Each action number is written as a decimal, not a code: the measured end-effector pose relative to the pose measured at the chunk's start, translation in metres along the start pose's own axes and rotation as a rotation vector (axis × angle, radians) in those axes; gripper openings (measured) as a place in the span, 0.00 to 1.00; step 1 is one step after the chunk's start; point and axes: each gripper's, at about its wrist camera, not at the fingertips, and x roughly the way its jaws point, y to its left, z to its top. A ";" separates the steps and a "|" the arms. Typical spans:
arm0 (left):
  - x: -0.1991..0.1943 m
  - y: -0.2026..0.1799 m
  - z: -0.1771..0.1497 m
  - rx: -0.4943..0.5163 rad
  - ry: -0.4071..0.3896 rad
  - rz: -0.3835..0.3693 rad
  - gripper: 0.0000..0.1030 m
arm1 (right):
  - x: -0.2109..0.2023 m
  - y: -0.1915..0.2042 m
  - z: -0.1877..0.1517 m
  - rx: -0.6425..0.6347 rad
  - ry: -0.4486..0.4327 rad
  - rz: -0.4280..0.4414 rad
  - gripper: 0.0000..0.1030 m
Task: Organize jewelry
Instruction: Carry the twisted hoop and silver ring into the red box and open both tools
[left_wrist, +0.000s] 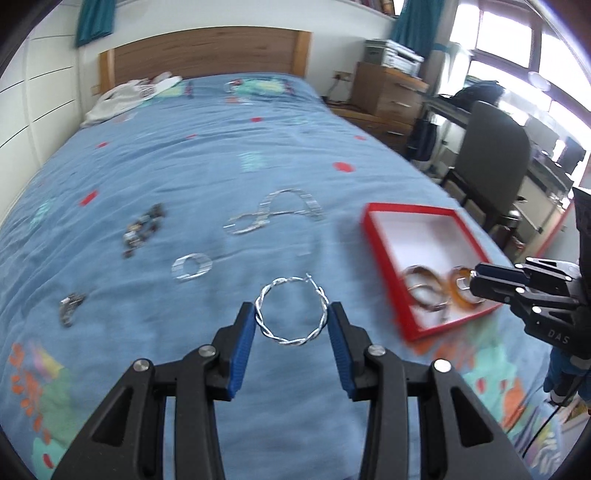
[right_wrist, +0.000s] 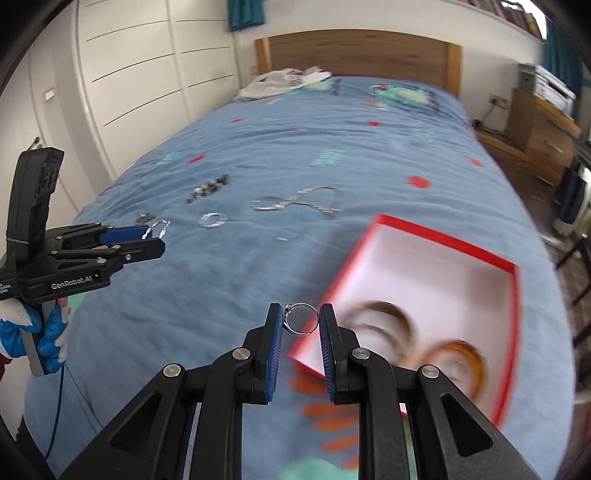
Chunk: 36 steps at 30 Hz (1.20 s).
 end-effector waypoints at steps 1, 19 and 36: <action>0.004 -0.011 0.004 0.009 0.000 -0.014 0.37 | -0.006 -0.012 -0.002 0.007 0.001 -0.016 0.19; 0.130 -0.125 0.057 0.134 0.097 -0.107 0.37 | 0.043 -0.131 0.009 0.014 0.097 -0.052 0.19; 0.179 -0.143 0.041 0.214 0.194 -0.106 0.37 | 0.090 -0.152 -0.004 -0.060 0.234 -0.079 0.20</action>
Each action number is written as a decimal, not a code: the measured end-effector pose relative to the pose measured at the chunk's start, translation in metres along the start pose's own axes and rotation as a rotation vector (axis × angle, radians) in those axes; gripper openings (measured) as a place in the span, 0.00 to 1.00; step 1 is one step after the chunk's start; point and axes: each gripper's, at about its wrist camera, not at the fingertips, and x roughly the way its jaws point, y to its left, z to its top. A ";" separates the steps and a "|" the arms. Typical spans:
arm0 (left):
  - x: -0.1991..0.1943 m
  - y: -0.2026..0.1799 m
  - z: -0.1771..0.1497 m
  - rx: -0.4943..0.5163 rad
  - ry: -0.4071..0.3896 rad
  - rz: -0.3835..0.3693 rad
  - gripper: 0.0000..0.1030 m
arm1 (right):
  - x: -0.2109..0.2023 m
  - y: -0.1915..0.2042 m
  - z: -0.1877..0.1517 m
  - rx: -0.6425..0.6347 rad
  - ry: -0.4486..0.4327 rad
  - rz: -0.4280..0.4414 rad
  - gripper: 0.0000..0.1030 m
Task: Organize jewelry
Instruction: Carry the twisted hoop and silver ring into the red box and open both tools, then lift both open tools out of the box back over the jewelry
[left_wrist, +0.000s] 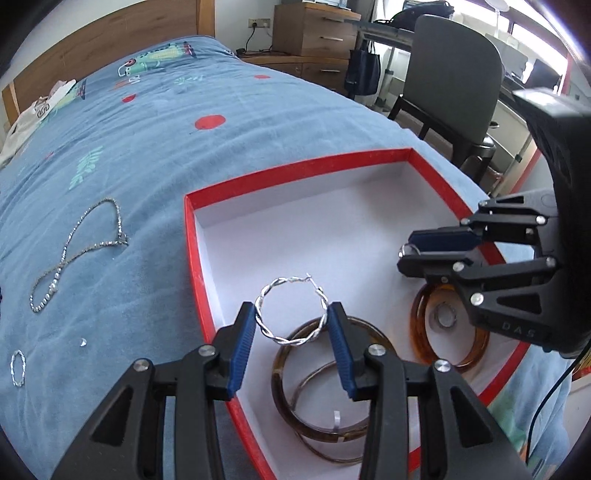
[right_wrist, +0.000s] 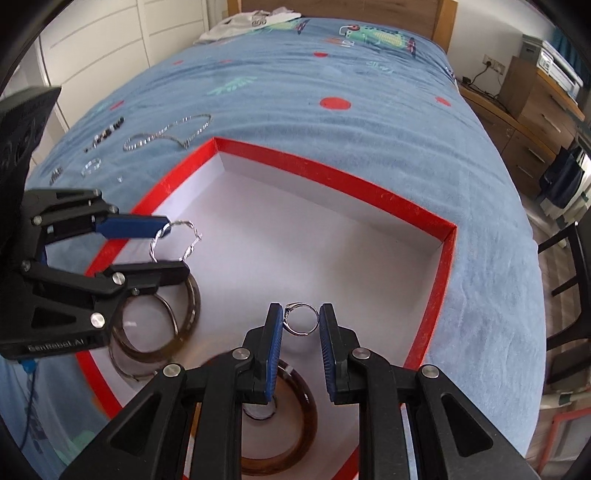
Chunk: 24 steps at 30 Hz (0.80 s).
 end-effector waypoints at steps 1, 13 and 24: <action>0.001 0.000 0.001 0.004 0.003 0.003 0.37 | 0.001 0.000 0.000 -0.005 0.002 -0.001 0.20; -0.003 0.002 0.002 -0.023 -0.004 -0.013 0.38 | -0.008 0.003 -0.005 -0.012 -0.002 -0.015 0.23; -0.051 -0.003 -0.006 -0.028 -0.045 0.000 0.46 | -0.057 0.007 -0.015 0.024 -0.074 -0.026 0.31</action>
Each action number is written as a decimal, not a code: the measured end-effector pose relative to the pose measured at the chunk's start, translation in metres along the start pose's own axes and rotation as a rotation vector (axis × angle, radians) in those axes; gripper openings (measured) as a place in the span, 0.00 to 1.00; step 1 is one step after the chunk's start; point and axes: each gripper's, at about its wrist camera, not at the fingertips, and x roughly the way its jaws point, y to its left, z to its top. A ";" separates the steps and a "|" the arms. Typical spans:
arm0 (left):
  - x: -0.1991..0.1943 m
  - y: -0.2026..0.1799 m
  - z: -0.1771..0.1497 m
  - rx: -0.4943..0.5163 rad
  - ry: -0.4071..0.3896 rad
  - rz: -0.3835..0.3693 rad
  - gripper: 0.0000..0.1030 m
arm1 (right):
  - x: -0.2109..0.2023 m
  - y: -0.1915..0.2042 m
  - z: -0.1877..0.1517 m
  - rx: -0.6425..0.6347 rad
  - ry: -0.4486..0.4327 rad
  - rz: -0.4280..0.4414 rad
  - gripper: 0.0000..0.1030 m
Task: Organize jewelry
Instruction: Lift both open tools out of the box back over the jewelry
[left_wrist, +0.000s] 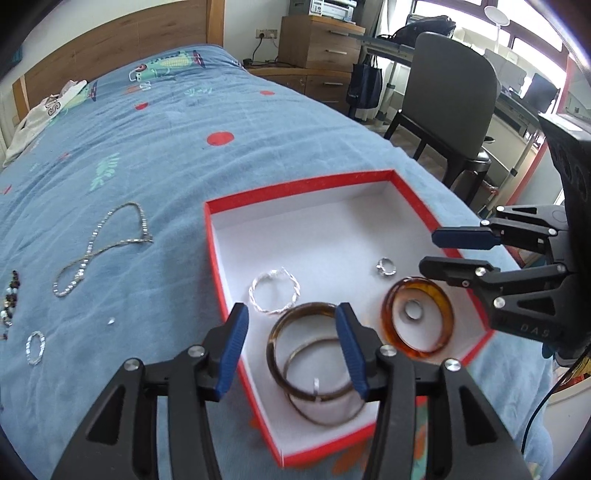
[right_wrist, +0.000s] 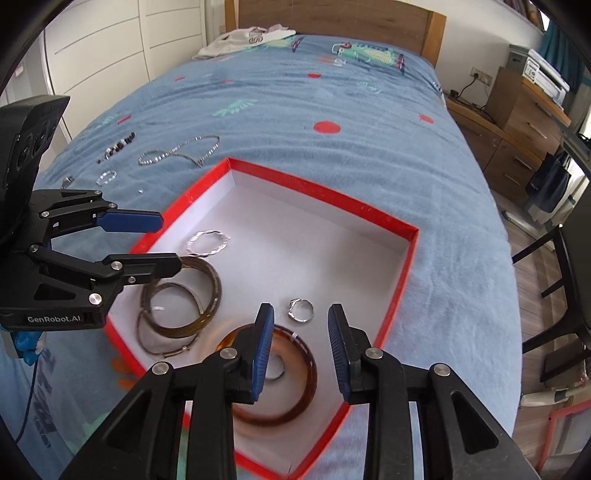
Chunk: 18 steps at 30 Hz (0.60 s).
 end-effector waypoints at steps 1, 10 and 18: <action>-0.006 0.000 -0.002 -0.003 -0.005 0.003 0.46 | -0.004 0.000 0.000 0.004 -0.005 0.000 0.31; -0.073 0.010 -0.033 -0.020 -0.039 0.043 0.51 | -0.057 0.023 -0.013 0.033 -0.064 -0.012 0.35; -0.138 0.025 -0.072 -0.057 -0.088 0.098 0.53 | -0.103 0.062 -0.031 0.038 -0.115 -0.008 0.40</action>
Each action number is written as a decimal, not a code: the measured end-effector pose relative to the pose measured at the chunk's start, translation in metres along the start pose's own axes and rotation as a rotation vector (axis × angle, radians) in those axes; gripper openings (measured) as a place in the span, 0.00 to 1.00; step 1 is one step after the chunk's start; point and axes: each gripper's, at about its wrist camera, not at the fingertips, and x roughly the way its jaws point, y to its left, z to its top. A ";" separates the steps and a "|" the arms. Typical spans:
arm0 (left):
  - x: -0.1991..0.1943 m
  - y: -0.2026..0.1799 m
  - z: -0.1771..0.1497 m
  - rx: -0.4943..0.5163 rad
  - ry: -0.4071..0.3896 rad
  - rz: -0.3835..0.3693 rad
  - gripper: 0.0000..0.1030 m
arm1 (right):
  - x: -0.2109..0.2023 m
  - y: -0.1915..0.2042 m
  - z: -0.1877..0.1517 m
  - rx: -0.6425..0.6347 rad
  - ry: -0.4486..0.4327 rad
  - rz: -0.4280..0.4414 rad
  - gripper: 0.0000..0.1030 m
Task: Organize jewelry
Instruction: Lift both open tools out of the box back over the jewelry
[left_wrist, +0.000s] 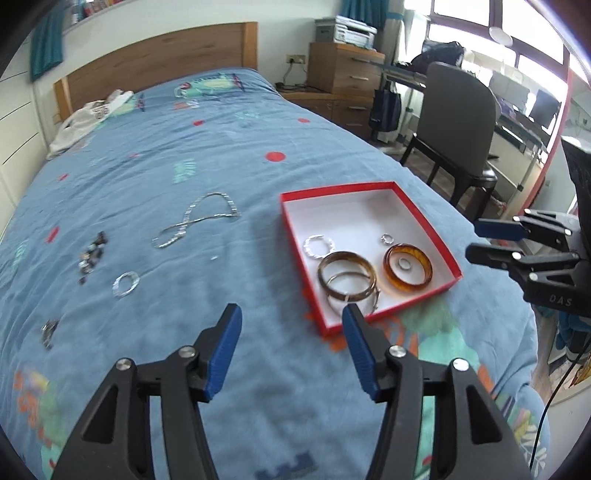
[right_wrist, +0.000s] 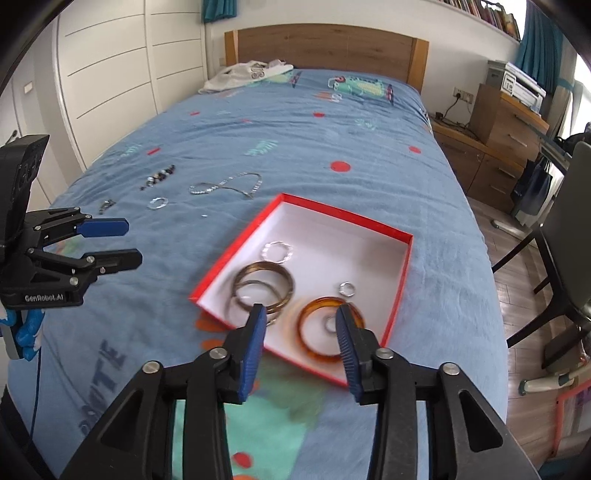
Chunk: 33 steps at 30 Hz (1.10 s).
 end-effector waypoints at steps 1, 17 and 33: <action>-0.009 0.005 -0.006 -0.012 -0.005 0.013 0.54 | -0.005 0.006 -0.003 -0.001 -0.006 0.000 0.40; -0.124 0.101 -0.113 -0.211 -0.043 0.249 0.58 | -0.071 0.097 -0.031 -0.018 -0.088 0.029 0.52; -0.179 0.200 -0.176 -0.357 -0.057 0.358 0.59 | -0.066 0.154 -0.021 -0.043 -0.114 0.098 0.52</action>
